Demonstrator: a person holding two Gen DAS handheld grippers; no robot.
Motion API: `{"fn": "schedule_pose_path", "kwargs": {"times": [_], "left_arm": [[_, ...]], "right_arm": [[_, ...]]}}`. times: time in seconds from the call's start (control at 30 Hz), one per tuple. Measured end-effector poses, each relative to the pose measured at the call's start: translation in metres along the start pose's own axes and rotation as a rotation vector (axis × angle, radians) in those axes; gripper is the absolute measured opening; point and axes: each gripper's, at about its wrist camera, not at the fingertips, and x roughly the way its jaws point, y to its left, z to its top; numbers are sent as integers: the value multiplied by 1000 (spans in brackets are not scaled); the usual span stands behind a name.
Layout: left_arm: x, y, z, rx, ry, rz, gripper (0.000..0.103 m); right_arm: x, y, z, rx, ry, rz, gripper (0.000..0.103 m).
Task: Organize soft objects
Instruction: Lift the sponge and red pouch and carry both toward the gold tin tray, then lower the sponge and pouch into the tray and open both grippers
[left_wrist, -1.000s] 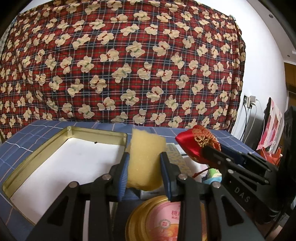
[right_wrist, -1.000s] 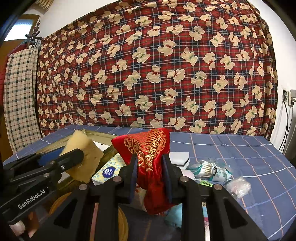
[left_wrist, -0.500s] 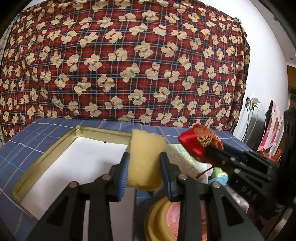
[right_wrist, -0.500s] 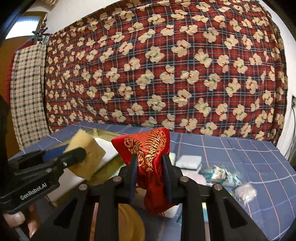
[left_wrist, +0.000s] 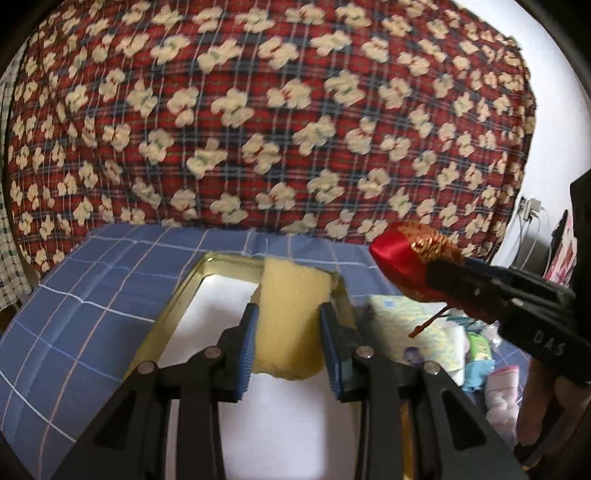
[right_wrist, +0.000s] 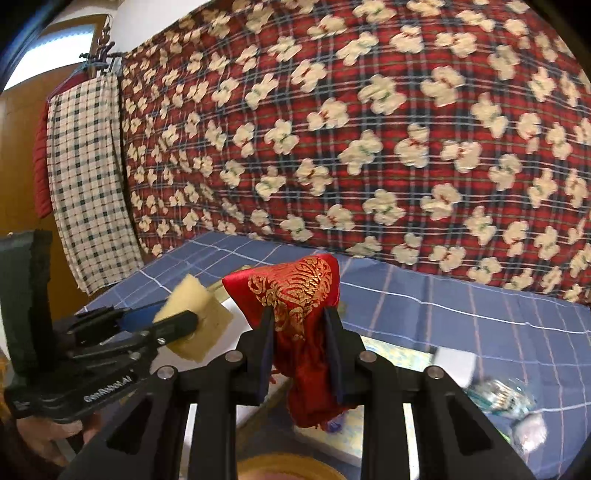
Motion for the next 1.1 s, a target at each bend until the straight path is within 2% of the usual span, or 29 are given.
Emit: {"fn": "schedule_pose_path", "kwargs": {"times": [0.23,0.43,0.57,0.7,0.8,0.87,0.93,1.03,1.1], "left_arm": [[19,22,7,1,77,58,32],[34,33,11,12,126,107,32],[43,39,12,19,154,127,32],[54,42,15,26,191,130,32],[54,41,16,44,181,159,35],[52,42,18,42,160,182,42],[50,43,18,38,147,195,46],[44,45,19,33,131,200,51],[41,46,19,23,123,208,62]], "right_arm": [[51,10,15,15,129,35,28],[94,16,11,-1,261,18,28],[111,17,9,-8,310,10,28],[117,15,11,1,317,17,28],[118,18,14,2,309,39,39],[118,20,17,3,294,53,55],[116,22,19,0,280,62,61],[107,24,19,-21,250,40,62],[96,19,18,-17,231,38,62]]}}
